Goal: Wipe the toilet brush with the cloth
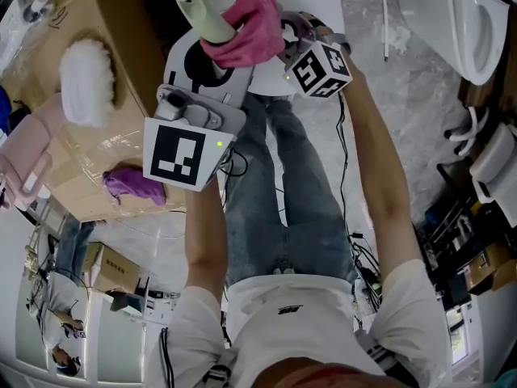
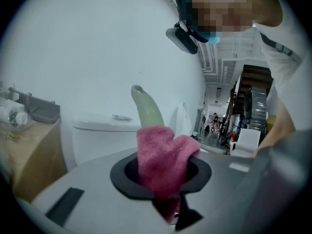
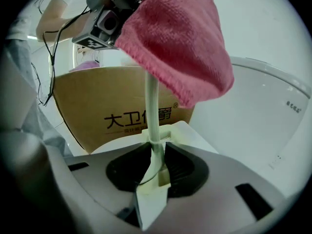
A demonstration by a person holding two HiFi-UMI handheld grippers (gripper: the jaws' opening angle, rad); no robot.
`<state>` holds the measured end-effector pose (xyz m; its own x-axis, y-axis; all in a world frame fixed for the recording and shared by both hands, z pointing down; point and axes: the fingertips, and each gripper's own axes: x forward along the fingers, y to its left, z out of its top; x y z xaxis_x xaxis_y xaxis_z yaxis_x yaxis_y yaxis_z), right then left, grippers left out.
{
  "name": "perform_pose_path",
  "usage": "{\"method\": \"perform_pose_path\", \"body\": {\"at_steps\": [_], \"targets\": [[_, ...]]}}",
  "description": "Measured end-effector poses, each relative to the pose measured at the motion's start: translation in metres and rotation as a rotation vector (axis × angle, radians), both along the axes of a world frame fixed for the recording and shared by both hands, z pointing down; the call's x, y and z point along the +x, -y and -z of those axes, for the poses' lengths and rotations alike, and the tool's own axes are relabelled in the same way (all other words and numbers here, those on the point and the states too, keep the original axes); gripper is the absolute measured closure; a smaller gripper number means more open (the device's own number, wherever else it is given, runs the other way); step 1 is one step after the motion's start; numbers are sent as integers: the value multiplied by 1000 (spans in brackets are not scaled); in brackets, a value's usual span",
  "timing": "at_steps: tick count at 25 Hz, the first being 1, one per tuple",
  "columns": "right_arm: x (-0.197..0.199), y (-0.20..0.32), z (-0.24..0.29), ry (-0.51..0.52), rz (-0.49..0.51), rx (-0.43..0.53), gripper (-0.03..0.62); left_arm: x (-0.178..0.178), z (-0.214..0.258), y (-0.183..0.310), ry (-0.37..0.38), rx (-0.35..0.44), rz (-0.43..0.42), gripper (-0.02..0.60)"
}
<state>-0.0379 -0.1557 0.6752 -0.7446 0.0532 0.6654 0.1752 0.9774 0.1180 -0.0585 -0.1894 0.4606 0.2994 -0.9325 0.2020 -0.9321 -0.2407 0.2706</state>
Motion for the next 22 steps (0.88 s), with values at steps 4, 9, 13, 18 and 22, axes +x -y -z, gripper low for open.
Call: {"method": "perform_pose_path", "body": {"at_steps": [4, 9, 13, 18, 22], "targets": [[0, 0, 1, -3, -6, -5, 507, -7, 13, 0, 7, 28, 21, 466], [0, -1, 2, -2, -54, -46, 496, -11, 15, -9, 3, 29, 52, 451], [1, 0, 3, -11, -61, -48, 494, -15, 18, -20, -6, 21, 73, 436], [2, 0, 6, -34, -57, -53, 493, -16, 23, -35, -2, 8, 107, 437], [8, 0, 18, -46, -90, -61, 485, -15, 27, -46, 9, -11, 122, 440]]}}
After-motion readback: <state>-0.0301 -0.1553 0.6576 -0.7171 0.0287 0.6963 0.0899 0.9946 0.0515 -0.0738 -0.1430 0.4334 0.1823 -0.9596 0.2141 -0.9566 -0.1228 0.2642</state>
